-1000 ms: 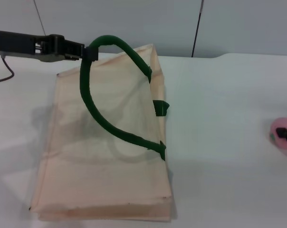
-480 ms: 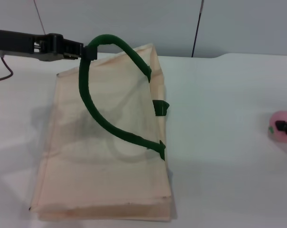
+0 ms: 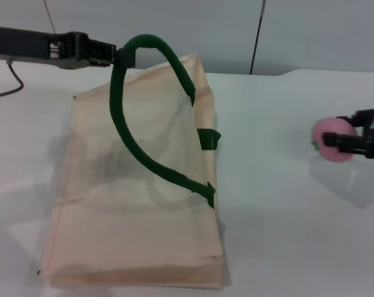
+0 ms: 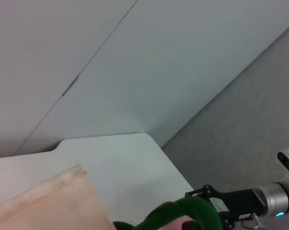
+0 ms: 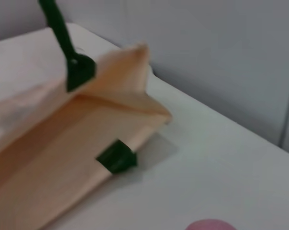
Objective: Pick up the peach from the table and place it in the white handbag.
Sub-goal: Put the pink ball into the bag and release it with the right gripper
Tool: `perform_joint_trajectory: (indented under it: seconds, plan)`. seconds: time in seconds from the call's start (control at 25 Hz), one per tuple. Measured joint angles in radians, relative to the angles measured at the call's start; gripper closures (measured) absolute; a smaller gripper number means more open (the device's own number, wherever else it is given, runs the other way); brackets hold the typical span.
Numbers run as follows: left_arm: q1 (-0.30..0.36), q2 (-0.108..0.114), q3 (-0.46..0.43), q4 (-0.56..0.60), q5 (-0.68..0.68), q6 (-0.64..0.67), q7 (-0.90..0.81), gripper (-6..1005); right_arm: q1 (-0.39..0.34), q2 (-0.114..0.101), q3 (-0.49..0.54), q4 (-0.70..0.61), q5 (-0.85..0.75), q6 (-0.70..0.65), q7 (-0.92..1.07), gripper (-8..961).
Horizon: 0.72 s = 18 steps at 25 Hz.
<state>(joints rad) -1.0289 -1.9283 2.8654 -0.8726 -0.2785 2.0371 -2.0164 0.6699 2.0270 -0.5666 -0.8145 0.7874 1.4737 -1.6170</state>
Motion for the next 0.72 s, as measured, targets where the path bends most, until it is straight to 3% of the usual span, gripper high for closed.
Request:
perform_joint_trajectory:
  seconds: [0.72]
  plan:
    - [-0.069,0.003,0.000,0.014,-0.039,0.006,-0.023,812,0.190,0.005,-0.137,0.267,0.048,-0.032,-0.088,508]
